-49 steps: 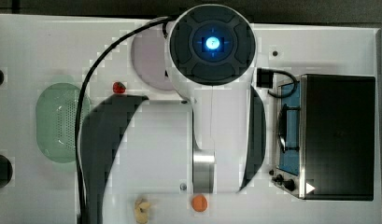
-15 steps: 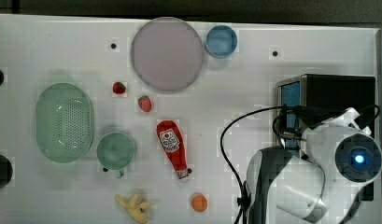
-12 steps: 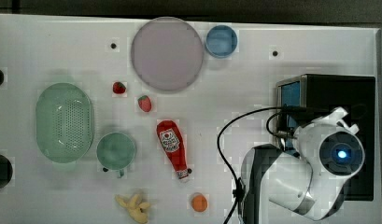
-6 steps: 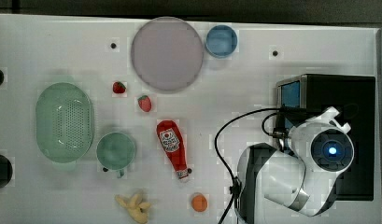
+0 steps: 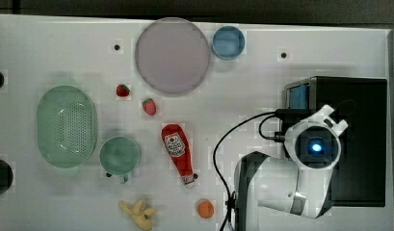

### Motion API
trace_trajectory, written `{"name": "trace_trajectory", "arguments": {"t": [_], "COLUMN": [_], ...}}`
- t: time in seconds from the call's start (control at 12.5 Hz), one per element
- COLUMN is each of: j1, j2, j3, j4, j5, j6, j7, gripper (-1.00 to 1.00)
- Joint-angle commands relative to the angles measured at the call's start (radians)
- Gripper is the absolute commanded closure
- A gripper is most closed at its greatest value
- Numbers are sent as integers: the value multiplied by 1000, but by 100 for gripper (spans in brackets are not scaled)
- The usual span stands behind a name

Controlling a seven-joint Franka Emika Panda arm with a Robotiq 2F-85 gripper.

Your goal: Flap open oven.

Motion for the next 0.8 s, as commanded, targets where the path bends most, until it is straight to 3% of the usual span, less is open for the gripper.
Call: {"name": "trace_trajectory", "arguments": {"t": [0.08,0.8], "j1": [68,121], "j2": [-7,195], "j3": [72,218], "j4": [-39,-8], "j5": [-99,-457], "j6": [-28,-71], "j7": [214,718], "gripper": [65,65]}}
